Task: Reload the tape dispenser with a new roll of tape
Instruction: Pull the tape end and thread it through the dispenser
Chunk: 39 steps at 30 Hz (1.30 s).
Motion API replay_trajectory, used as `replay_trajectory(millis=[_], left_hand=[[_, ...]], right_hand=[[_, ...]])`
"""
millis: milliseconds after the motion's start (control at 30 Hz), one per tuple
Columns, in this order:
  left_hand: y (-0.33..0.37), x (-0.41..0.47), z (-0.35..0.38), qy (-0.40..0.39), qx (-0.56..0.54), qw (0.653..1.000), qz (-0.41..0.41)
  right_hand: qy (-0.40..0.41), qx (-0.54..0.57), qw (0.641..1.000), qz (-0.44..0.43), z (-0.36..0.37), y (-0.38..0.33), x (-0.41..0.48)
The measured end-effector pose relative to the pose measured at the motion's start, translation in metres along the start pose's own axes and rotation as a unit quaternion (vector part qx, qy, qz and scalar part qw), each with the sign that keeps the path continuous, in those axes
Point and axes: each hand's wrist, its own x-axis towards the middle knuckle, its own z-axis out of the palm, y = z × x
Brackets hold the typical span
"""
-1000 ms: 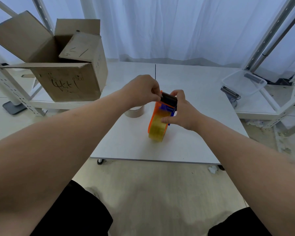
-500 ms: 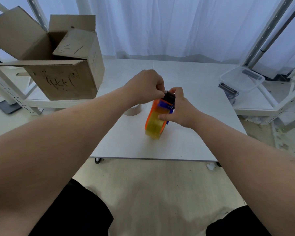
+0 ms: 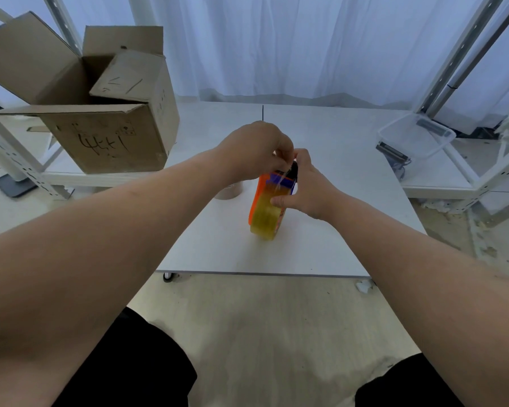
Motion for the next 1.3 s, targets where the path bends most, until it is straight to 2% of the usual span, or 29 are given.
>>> replay_trajectory(millis=[300,500,767,1000,1167,1300], left_hand=[[-0.005,0.004,0.000,0.012,0.083,0.983,0.161],[-0.006,0.003,0.002,0.045,0.117,0.965,0.232],[-0.012,0.003,0.012,0.053,0.146,0.964,0.217],[-0.031,-0.003,0.002,0.092,0.146,0.961,0.217],[-0.038,-0.004,-0.006,0.060,0.163,0.955,0.239],[-0.033,0.000,-0.016,-0.012,0.131,0.981,0.143]], right_hand=[[-0.025,-0.005,1.000,-0.011,-0.002,-0.001,0.000],[-0.042,0.013,0.999,-0.005,-0.005,0.000,-0.001],[-0.086,0.030,0.996,0.008,-0.009,-0.001,0.002],[-0.099,0.007,0.995,0.011,-0.010,-0.002,0.002],[-0.100,-0.024,0.995,-0.009,-0.010,-0.006,0.002],[-0.100,-0.033,0.994,-0.007,-0.010,-0.007,0.002]])
